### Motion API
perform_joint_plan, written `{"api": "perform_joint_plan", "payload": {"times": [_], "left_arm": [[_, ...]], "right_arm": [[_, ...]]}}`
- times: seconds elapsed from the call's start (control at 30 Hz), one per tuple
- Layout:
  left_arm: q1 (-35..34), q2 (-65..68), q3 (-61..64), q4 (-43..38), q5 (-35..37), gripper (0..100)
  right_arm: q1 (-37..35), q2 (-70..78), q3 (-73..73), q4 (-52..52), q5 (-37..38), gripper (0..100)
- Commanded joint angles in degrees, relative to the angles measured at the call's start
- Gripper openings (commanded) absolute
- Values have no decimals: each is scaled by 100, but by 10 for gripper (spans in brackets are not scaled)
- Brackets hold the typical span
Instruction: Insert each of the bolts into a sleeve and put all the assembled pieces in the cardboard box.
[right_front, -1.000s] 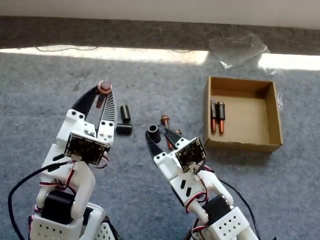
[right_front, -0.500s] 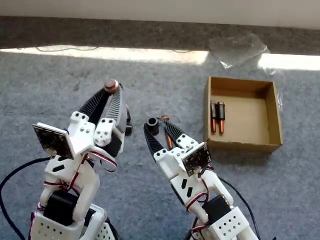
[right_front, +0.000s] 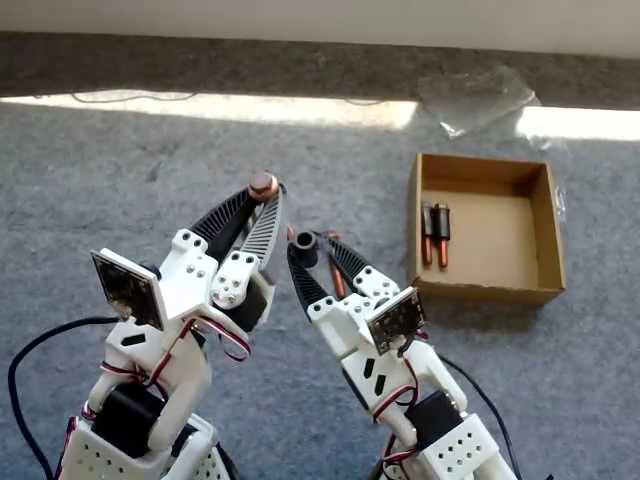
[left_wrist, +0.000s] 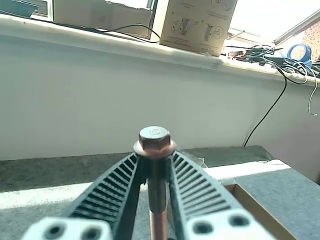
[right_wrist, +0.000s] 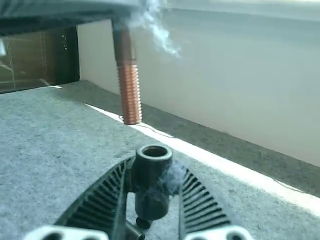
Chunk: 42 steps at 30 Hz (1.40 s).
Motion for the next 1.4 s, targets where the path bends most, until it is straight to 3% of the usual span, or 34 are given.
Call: {"api": "perform_joint_plan", "payload": {"times": [0.0,0.23,0.4,0.5,0.67,1.17,1.37], "left_arm": [[119,-127,-31,-167,44,6],[585,-92,127,-176,-53,6],[796,-92,462,-510,-941,6],[778,-101,505,-607,-949,6],[769,-110,514,-607,-958,6],[374,-84,532,-624,-932,6],[321,-84,752,-949,-571,6]], "right_arm": [[-22,-57,690,31,-35,5],[-48,-22,690,40,-35,5],[-57,-57,690,295,-26,5],[-57,-57,690,338,-9,5],[-57,-57,734,347,791,5],[-57,-66,734,321,501,5],[-57,-66,734,321,501,5]]}}
